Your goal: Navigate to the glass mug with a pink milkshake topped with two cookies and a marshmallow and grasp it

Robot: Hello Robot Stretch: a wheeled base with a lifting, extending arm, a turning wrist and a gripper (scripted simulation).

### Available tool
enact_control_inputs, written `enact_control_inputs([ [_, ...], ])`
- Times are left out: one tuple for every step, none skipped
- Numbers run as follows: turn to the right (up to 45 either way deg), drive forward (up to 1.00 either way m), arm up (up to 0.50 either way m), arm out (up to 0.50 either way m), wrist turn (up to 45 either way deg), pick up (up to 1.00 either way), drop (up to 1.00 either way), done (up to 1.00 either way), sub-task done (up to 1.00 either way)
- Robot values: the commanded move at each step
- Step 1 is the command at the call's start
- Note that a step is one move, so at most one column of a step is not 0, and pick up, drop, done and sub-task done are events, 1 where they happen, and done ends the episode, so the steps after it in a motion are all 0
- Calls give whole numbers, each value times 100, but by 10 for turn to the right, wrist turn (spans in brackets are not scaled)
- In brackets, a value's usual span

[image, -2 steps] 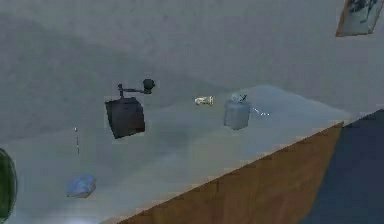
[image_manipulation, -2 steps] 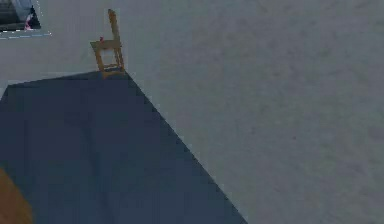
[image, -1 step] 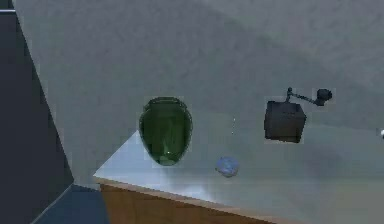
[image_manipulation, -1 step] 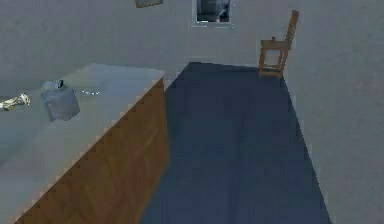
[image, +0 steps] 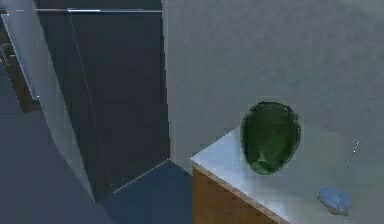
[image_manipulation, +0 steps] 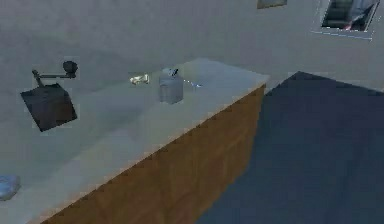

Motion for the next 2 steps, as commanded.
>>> enact_control_inputs([
  [450, 0, 0, 0, 0, 0, 0, 0, 0],
  [450, 0, 0, 0, 0, 0, 0, 0, 0],
])
